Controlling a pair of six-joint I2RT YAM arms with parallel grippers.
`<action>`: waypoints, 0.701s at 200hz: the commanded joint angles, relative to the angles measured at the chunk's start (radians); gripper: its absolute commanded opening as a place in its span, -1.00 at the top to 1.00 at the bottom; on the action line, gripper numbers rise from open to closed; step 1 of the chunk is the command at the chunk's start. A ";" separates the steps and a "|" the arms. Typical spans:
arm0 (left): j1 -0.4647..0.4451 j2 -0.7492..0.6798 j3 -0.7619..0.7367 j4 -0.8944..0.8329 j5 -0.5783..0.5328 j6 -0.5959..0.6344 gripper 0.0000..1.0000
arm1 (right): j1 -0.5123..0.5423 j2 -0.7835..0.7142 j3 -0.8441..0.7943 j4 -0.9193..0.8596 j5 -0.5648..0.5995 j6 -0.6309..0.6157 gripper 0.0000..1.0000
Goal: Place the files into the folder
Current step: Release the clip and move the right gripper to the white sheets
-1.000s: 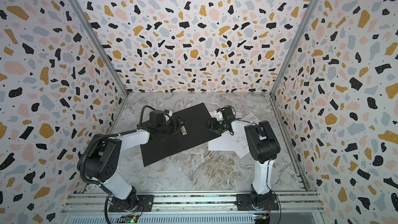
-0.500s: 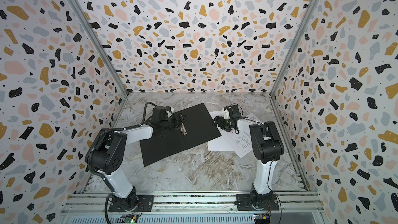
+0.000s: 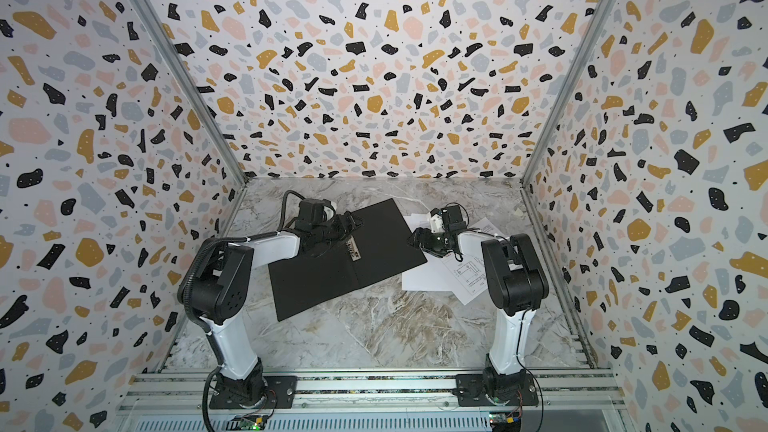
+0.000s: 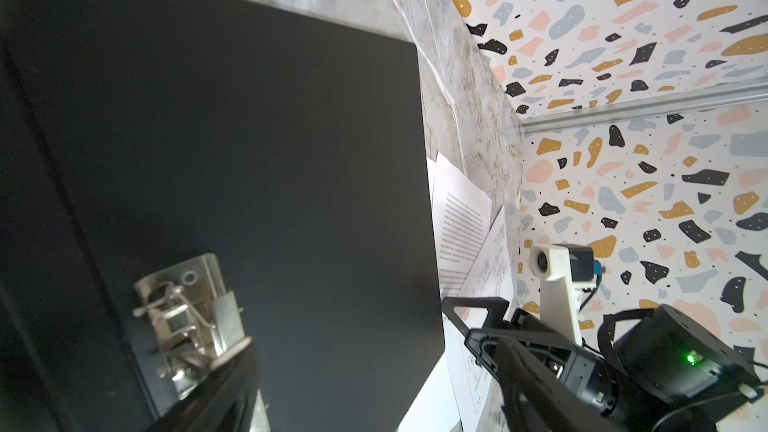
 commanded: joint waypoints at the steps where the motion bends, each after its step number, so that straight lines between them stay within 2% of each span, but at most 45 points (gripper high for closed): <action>1: 0.021 0.026 0.034 -0.023 -0.011 0.045 -0.78 | 0.009 -0.038 -0.038 0.014 -0.068 0.027 -0.55; 66: 0.049 0.122 0.129 -0.084 -0.018 0.101 -0.77 | 0.057 -0.100 -0.080 0.027 -0.110 0.064 -0.45; 140: 0.088 0.120 0.242 -0.235 -0.044 0.229 -0.78 | 0.108 -0.137 -0.081 0.008 -0.119 0.089 -0.41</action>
